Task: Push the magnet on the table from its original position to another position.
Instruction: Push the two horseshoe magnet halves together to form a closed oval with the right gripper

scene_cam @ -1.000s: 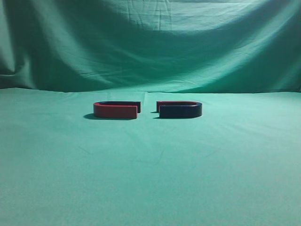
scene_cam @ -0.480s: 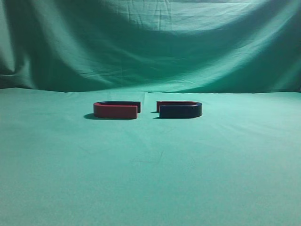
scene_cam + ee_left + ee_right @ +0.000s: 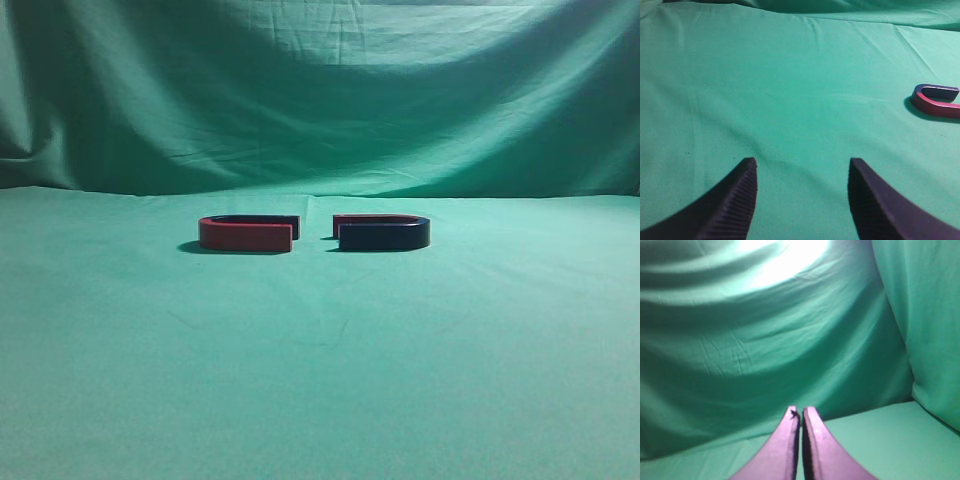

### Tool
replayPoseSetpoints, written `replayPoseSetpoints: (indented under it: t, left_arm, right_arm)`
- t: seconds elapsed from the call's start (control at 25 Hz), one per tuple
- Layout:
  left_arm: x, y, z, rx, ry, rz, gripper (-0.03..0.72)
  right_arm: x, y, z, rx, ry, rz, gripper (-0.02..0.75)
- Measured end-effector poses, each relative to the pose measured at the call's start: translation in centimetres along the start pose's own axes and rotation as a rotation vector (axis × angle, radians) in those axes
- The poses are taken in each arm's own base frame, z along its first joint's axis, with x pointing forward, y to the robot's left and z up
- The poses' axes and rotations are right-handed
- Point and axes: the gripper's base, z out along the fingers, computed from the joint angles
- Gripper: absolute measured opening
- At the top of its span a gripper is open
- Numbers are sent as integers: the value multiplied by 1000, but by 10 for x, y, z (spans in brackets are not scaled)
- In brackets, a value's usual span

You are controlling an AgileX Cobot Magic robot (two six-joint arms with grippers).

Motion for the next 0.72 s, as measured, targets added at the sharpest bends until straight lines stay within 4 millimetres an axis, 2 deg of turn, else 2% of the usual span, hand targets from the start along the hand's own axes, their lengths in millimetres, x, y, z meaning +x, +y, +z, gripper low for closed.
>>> replayPoseSetpoints:
  t: [0.12, 0.28, 0.56, 0.72]
  left_arm:
    - [0, 0, 0, 0, 0, 0, 372]
    - [0, 0, 0, 0, 0, 0, 372]
    - [0, 0, 0, 0, 0, 0, 372]
    - [0, 0, 0, 0, 0, 0, 372]
  right_arm:
    - [-26, 9, 13, 9, 100, -49, 0]
    - [-46, 16, 45, 33, 338, -115, 0]
    - [-45, 24, 98, 58, 934, -114, 0]
    - [-36, 22, 117, 71, 1052, -106, 0]
